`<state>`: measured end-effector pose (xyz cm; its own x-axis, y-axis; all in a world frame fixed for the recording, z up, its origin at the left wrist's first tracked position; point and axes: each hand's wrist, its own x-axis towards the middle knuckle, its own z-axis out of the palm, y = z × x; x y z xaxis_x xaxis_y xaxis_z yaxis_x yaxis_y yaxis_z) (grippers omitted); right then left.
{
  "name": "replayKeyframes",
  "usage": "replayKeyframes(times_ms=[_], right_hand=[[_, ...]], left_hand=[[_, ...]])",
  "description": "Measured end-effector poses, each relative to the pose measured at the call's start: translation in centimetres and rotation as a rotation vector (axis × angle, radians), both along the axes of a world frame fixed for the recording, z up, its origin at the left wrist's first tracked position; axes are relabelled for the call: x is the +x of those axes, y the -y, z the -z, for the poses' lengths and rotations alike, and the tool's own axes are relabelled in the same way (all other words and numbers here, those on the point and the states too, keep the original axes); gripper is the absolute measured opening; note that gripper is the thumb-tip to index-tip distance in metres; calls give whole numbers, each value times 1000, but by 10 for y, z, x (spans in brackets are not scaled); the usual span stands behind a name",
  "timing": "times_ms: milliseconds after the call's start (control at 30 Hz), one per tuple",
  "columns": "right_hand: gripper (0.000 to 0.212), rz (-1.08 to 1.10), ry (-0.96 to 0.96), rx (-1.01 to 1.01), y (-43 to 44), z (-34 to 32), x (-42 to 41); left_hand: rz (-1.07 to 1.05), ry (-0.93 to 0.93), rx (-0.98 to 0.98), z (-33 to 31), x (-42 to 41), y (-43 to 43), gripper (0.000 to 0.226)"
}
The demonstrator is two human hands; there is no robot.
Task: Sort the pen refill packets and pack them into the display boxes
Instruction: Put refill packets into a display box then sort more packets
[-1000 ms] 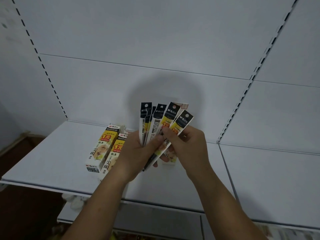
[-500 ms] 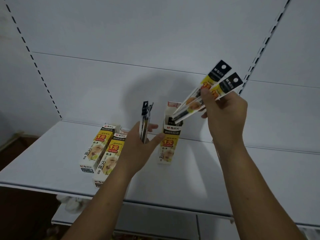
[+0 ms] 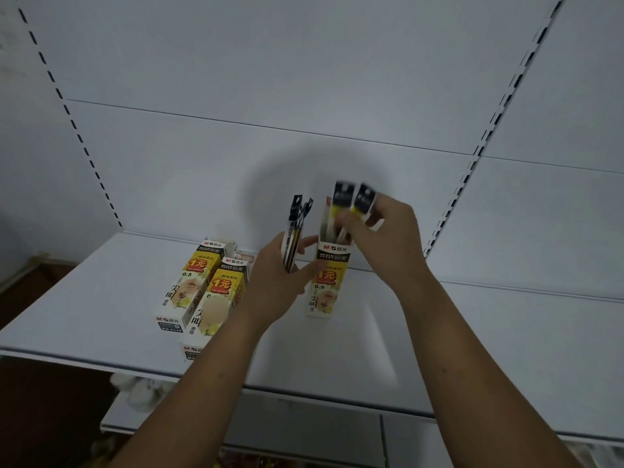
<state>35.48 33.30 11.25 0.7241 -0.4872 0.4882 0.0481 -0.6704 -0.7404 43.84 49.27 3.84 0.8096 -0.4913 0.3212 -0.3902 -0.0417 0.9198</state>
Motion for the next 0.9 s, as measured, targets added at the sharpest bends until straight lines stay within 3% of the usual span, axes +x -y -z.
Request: replayKeyframes(times_ms=[133, 233, 300, 467, 667, 900], right_hand=[[20, -6, 1, -5, -1, 2, -6], [19, 49, 47, -17, -2, 6, -14], [12, 76, 108, -37, -6, 9, -20], [6, 29, 249, 113, -26, 12, -39], [10, -130, 19, 364, -42, 12, -49], [15, -243, 33, 564, -60, 13, -48]], left_hand=[[-2, -103, 74, 2, -1, -6, 25], [164, -411, -160, -1, -8, -14, 18], [211, -524, -236, -5, -12, -22, 26], [235, -426, -158, -13, -23, -41, 33], [236, -321, -117, -26, -33, -49, 30], [220, -388, -121, -23, -36, -43, 34]])
